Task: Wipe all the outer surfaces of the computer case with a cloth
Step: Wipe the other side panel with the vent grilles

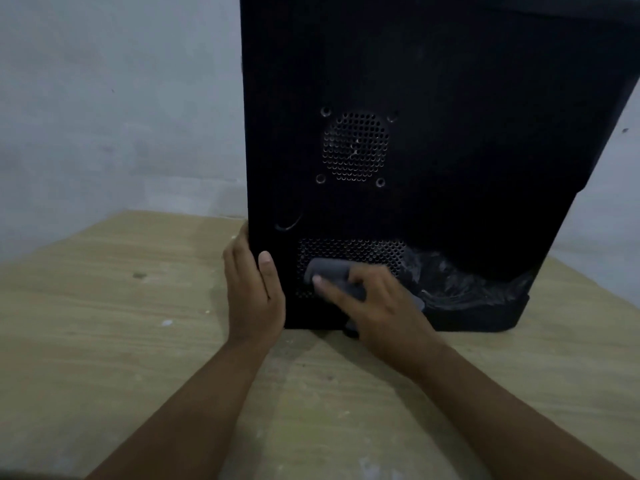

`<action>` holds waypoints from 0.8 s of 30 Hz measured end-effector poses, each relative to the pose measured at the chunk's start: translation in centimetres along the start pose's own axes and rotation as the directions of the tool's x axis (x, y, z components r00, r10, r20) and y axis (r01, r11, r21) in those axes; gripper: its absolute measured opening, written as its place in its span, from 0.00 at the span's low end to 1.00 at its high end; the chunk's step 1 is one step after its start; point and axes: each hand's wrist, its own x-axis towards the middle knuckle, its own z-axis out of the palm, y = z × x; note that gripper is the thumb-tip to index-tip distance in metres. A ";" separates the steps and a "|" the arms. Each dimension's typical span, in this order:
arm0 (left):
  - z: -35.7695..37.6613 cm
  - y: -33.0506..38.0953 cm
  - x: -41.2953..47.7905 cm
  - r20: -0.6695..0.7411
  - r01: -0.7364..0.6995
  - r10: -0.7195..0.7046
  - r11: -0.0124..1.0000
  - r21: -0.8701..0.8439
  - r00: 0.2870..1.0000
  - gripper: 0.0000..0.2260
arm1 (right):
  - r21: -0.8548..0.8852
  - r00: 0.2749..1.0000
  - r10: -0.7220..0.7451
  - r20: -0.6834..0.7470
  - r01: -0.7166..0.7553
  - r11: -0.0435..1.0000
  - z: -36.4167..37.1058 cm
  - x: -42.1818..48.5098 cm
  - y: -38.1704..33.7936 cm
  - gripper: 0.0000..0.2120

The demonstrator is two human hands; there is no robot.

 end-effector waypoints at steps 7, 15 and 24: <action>0.2 1.1 -0.4 -0.011 -0.123 0.125 0.984 0.133 0.992 0.28 | 0.093 0.780 0.516 -0.354 -0.519 0.850 0.2 0.8 0.4 0.23; 0.9 3.1 -1.6 0.336 -0.512 0.431 0.834 0.207 0.838 0.30 | -0.022 0.991 0.112 -0.077 -0.114 0.993 0.5 -1.7 0.0 0.31; 1.2 3.7 -2.8 0.509 -0.612 0.484 0.783 0.111 0.712 0.28 | 0.457 0.330 0.887 -0.324 -0.766 0.452 -1.5 -3.0 3.0 0.10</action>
